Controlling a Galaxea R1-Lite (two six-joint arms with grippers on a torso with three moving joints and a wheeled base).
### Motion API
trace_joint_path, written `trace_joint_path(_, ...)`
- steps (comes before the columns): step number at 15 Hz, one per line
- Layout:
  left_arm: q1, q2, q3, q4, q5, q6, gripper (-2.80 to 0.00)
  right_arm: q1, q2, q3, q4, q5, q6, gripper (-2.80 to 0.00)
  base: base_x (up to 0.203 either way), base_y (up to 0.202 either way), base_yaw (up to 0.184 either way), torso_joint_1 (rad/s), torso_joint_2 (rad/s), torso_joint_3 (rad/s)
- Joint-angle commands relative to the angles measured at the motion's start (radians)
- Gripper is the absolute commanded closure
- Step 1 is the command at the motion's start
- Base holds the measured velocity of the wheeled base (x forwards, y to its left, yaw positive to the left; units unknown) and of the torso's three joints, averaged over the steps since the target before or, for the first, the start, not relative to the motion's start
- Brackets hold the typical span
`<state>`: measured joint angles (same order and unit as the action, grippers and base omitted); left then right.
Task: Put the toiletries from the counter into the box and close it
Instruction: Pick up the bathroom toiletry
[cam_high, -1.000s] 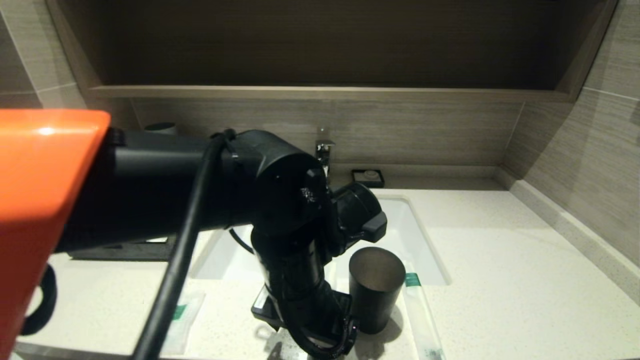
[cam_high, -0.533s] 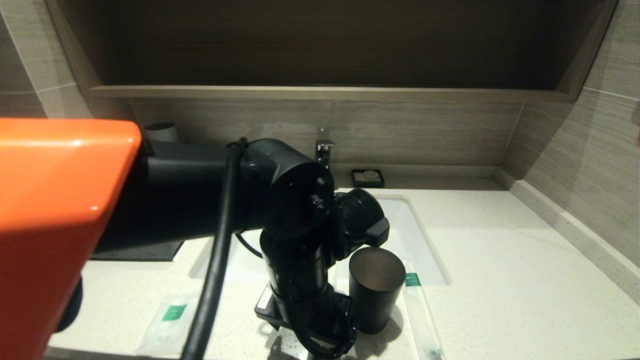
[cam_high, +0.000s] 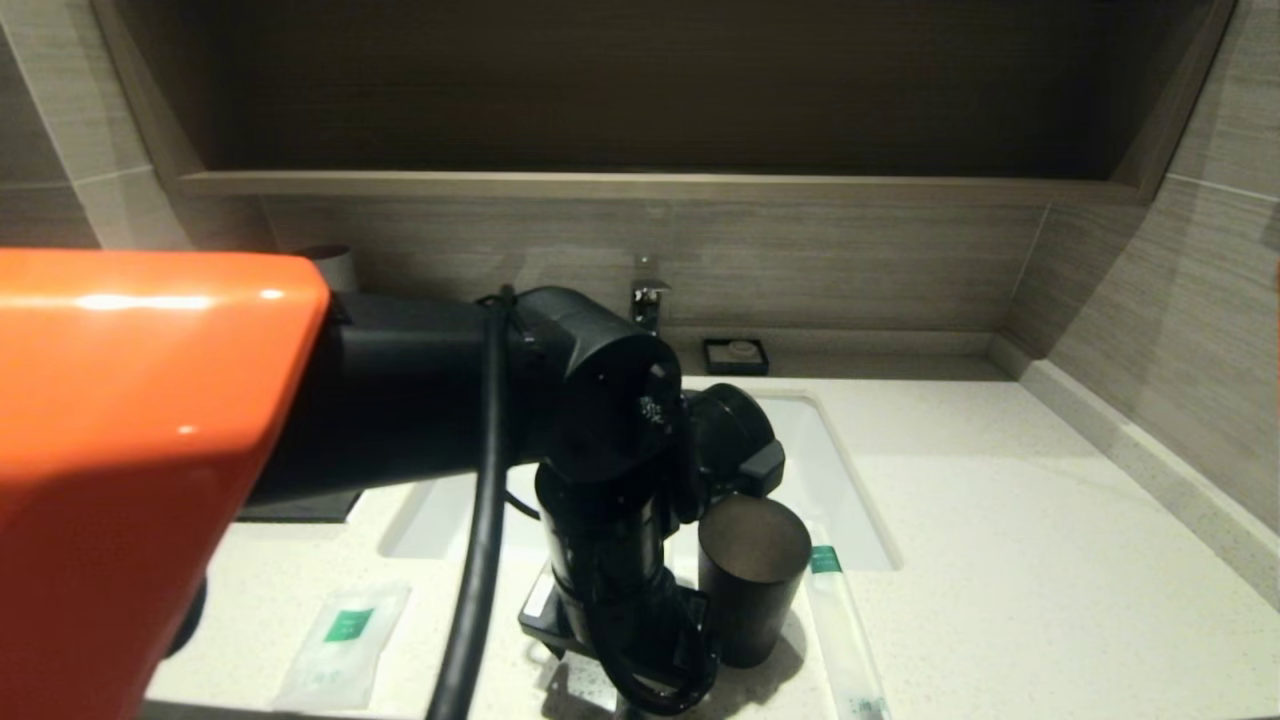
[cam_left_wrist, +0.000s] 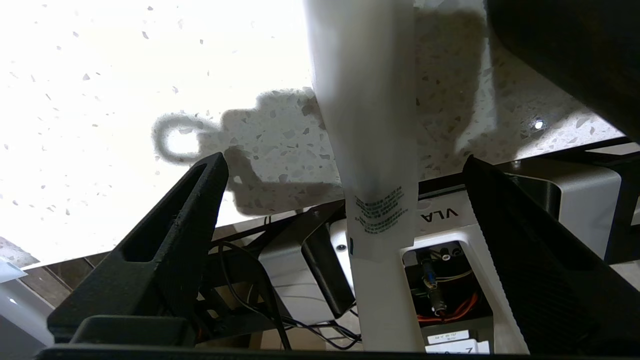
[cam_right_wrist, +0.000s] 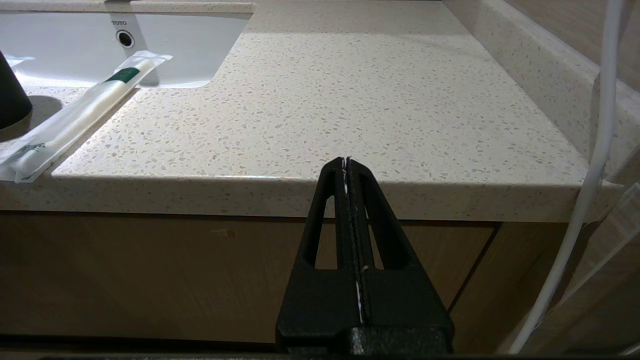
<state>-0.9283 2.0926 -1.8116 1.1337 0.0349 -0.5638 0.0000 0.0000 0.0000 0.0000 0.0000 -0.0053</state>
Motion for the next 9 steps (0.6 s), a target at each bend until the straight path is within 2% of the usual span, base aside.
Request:
trace_joint_path(1, 0.000, 0.004, -0.001, 0.006, 0.000, -0.004, -2.80, 0.000, 0.000, 0.000, 0.000, 0.000, -0.001, 0.00, 0.000, 0.000, 0.000, 0.000, 0.00, 0.000)
trace_joint_path(9, 0.002, 0.015, -0.003, 0.014, 0.002, -0.005, -2.80, 0.000, 0.000, 0.000, 0.000, 0.000, -0.001, 0.00, 0.000, 0.000, 0.000, 0.000, 0.00, 0.000)
